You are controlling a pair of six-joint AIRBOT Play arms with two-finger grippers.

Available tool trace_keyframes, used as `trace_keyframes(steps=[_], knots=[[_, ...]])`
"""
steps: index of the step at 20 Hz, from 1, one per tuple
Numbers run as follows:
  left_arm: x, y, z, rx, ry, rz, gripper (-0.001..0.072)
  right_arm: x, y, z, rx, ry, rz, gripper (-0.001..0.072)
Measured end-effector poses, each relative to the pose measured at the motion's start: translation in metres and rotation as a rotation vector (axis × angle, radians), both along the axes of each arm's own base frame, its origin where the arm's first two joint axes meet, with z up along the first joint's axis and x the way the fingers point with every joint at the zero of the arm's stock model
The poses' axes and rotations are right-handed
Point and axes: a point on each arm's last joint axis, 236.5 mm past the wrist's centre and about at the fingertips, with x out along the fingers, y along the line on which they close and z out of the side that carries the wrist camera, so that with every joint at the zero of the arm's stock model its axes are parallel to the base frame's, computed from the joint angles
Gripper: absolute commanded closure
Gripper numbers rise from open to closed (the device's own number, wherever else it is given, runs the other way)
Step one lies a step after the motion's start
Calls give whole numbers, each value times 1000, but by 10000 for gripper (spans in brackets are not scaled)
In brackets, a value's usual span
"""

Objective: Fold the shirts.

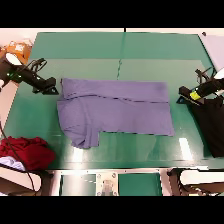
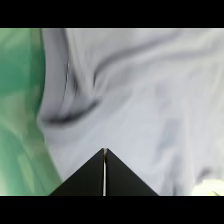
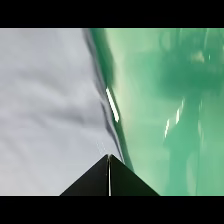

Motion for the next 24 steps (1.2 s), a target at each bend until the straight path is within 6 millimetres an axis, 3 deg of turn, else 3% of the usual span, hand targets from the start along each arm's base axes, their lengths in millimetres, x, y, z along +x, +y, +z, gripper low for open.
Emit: trace_keyframes(steps=[2, 5, 6, 7, 8, 9, 12, 16, 19, 21, 24], knots=[[-27, -1, 7, -1, 41, 8, 687, -33, 6, 0, 12, 39, -38, 694], [-84, -8, 12, 5, 65, 50, 684, -87, 24, -4, 19, 67, -114, 691], [-103, -12, 12, 7, 67, 73, 648, -102, 31, -6, 22, 63, -144, 647], [-124, -16, 9, 5, 69, 100, 357, -117, 39, -9, 29, 63, -172, 490], [-141, -21, 4, -4, 66, 131, 204, -131, 47, -14, 39, 58, -194, 398], [-156, -29, -3, -28, 69, 165, 237, -139, 56, -18, 59, 47, -219, 402], [-192, -61, -31, -153, 103, 249, 237, -154, 76, -35, 116, 20, -291, 429], [-211, -98, -59, -262, 93, 309, 237, -155, 86, -50, 153, -20, -362, 428], [-218, -113, -68, -272, 82, 309, 238, -152, 87, -53, 161, -42, -390, 427], [-216, -115, -68, -269, 69, 307, 238, -151, 87, -54, 162, -52, -400, 427], [-198, -100, -54, -236, 23, 293, 238, -150, 87, -55, 161, -61, -395, 420]])
